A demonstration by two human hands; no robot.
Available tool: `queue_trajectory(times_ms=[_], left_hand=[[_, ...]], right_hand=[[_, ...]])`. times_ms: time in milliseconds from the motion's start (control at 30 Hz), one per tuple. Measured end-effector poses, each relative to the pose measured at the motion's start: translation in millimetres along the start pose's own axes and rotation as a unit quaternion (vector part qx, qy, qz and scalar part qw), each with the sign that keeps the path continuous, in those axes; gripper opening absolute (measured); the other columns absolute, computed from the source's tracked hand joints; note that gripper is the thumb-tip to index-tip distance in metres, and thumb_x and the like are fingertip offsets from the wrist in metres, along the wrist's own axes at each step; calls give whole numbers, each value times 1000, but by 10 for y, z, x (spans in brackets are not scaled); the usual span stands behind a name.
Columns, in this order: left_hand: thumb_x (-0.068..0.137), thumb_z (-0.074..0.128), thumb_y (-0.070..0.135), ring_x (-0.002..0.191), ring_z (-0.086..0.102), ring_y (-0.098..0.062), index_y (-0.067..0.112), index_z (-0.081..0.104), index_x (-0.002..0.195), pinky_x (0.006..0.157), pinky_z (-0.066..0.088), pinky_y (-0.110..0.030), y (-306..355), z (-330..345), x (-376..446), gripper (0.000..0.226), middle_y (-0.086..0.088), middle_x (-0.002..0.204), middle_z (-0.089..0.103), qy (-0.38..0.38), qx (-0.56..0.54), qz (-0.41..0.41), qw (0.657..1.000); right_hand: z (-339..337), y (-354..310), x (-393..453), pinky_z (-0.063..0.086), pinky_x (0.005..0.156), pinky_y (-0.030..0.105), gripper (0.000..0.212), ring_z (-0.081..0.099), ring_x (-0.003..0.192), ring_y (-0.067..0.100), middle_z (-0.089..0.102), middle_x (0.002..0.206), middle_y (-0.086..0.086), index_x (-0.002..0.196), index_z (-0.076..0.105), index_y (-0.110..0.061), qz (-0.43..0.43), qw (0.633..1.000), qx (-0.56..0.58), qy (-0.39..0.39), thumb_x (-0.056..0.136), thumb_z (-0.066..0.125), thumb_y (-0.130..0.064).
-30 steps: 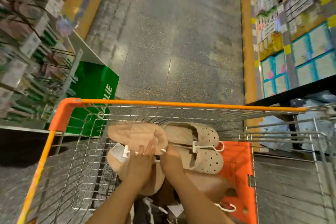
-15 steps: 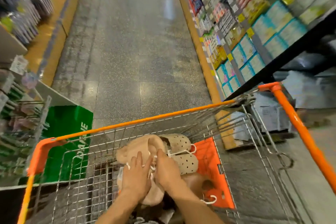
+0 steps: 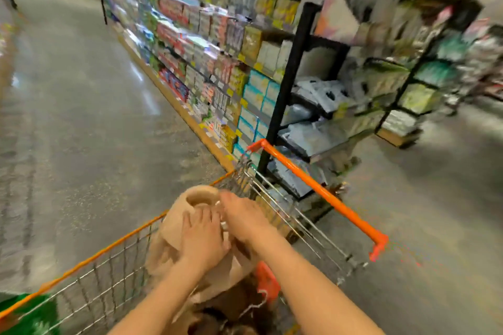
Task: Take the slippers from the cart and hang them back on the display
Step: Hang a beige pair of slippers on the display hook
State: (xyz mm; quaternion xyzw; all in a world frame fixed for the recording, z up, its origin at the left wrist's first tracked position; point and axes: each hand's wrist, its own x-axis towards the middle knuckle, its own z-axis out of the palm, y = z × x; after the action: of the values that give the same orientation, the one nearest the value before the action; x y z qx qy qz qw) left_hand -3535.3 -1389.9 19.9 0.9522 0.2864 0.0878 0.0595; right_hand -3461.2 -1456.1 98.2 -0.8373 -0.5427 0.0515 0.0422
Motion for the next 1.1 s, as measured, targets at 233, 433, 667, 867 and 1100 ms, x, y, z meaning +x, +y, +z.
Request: queue_trajectory(times_ms=[233, 433, 667, 867, 1100], left_hand=[[52, 62, 30, 86, 56, -31, 10, 63, 74, 72, 44, -49, 1538, -884, -575, 30, -14, 80, 61, 118, -89, 123, 981], [73, 51, 29, 106, 51, -33, 9, 63, 96, 83, 33, -48, 3014, -1339, -1569, 33, -15, 101, 61, 81, -232, 269, 931], [84, 45, 32, 116, 38, -28, 16, 57, 102, 90, 26, -45, 4353, -1646, -3073, 26, -6, 113, 57, 3, -342, 498, 797], [82, 45, 22, 111, 39, -26, 16, 59, 94, 87, 23, -41, 4960, -1876, -4251, 20, -6, 106, 59, -81, -381, 647, 656], [69, 27, 30, 110, 41, -22, 19, 62, 91, 80, 17, -35, 5130, -1880, -5403, 42, -1, 105, 60, -171, -353, 764, 513]], right_hand=[[-934, 422, -1640, 43, 74, 43, 32, 57, 102, 39, 53, 122, 18, 122, 42, -3, 120, 973, -31, 194, 91, 46, -6], [-1413, 605, -3487, 47, 78, 50, 20, 57, 93, 42, 58, 109, 19, 106, 50, -3, 303, 890, -1, 341, 93, 38, -13], [-1621, 386, -5520, 48, 77, 51, 21, 59, 94, 41, 60, 104, 22, 103, 53, -1, 514, 751, -113, 397, 93, 40, -13], [-1705, -91, -6767, 47, 76, 39, 17, 58, 95, 31, 63, 103, 13, 103, 54, -12, 680, 599, -147, 397, 96, 40, -18], [-1447, -740, -7701, 50, 72, 43, 12, 60, 82, 35, 63, 91, 17, 101, 51, -10, 804, 429, -122, 394, 95, 42, -16]])
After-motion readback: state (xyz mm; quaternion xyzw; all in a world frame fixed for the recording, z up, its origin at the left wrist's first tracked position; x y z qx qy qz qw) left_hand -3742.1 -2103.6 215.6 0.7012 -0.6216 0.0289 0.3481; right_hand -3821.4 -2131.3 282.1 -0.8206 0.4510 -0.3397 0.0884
